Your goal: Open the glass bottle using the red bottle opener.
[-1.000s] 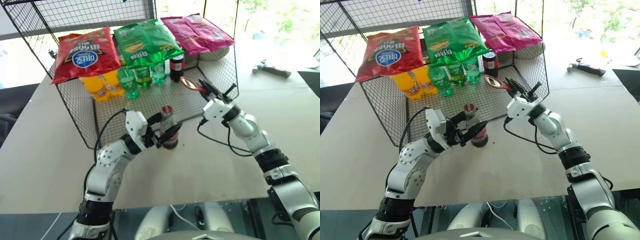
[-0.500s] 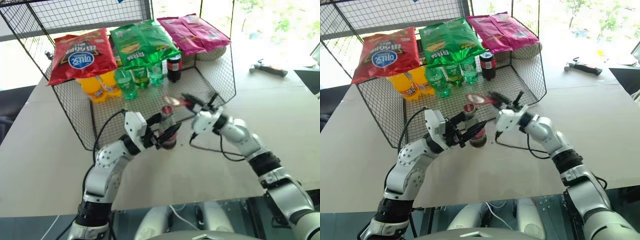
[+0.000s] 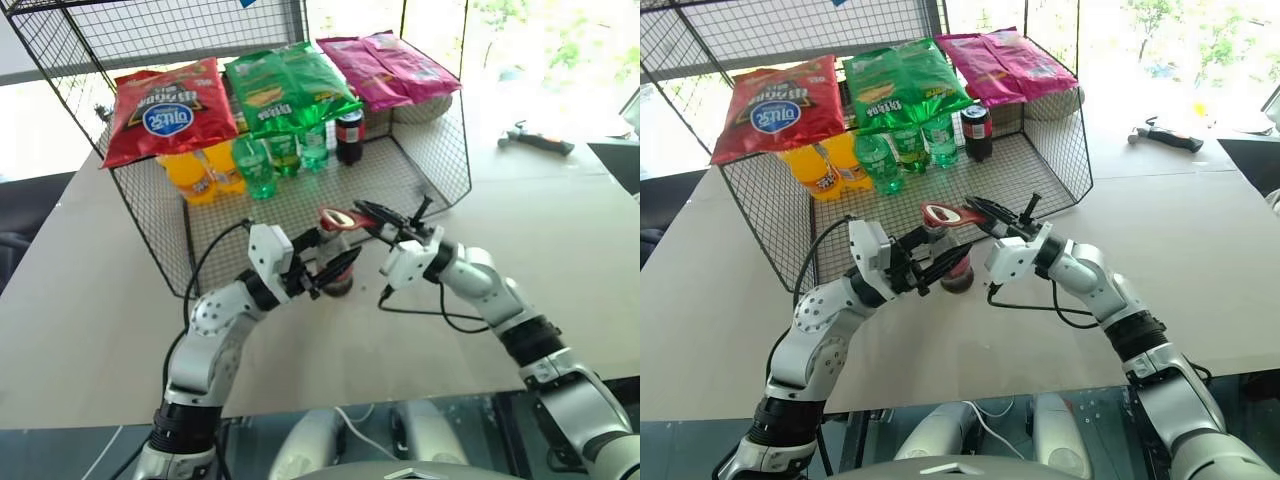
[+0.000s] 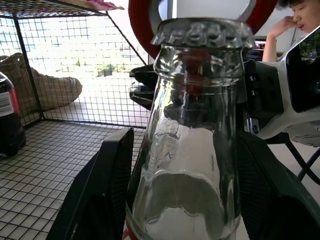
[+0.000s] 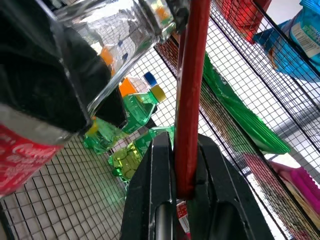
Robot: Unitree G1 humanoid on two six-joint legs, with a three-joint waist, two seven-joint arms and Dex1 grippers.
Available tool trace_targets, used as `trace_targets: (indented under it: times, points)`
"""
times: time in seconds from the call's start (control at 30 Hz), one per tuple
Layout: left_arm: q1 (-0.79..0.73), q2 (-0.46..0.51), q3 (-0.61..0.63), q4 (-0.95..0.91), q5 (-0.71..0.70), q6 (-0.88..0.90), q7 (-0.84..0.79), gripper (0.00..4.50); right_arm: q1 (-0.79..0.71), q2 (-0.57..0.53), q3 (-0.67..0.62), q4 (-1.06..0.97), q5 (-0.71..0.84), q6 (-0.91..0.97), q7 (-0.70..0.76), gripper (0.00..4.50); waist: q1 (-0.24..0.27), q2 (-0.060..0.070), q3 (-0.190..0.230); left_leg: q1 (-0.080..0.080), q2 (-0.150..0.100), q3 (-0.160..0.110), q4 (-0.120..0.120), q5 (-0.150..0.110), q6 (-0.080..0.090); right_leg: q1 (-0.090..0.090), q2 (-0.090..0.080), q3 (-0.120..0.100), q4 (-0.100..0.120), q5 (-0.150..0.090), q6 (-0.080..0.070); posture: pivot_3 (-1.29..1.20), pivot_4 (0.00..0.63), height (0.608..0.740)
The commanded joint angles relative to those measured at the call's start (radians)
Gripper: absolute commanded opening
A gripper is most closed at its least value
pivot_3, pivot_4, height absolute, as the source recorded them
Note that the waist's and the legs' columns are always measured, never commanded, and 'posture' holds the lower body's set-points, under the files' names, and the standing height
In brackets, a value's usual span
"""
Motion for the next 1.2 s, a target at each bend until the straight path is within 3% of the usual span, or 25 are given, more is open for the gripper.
trace_targets:
  times: [0.03,0.27,0.7,0.9,1.2]
  points:
    - [-0.02,0.001,0.005,-0.032,-0.001,-0.011,0.007,2.31,0.006,-0.01,0.05,0.002,-0.112,-0.041,-0.011,0.0,0.0,0.0,0.0,0.0,0.0,0.0,0.0,0.0,0.0,0.0,0.0,0.0,0.001,0.0,0.0,0.0,0.15,0.735]
    - [-0.022,0.0,0.008,-0.036,-0.001,-0.009,0.01,2.31,-0.015,0.002,0.076,0.039,-0.192,-0.058,-0.071,0.0,0.001,0.0,0.0,0.001,0.0,0.001,0.005,0.0,0.0,0.001,0.0,0.0,0.005,0.0,0.0,0.0,0.15,0.735]
    - [-0.038,-0.01,-0.004,-0.025,0.012,-0.012,0.019,2.31,-0.024,0.037,0.103,0.087,-0.165,-0.079,-0.05,0.0,0.001,0.0,0.0,0.002,0.0,0.001,0.007,0.0,0.0,0.002,0.0,0.0,0.007,0.0,0.0,0.0,0.15,0.735]
    - [-0.04,-0.014,-0.008,-0.02,0.021,-0.01,0.019,2.31,-0.058,-0.001,0.098,0.093,-0.18,-0.125,-0.048,0.0,0.001,0.0,0.0,0.004,0.0,0.0,0.007,0.0,0.0,0.005,0.0,0.0,0.007,0.0,0.0,0.0,0.15,0.735]
    - [-0.037,-0.017,-0.01,-0.014,0.03,-0.012,0.019,2.31,-0.226,-0.084,0.044,0.135,-0.257,-0.183,-0.143,0.0,0.001,-0.001,0.0,0.004,0.0,0.0,0.007,0.0,0.0,0.005,0.0,-0.001,0.006,0.0,0.0,0.0,0.15,0.735]
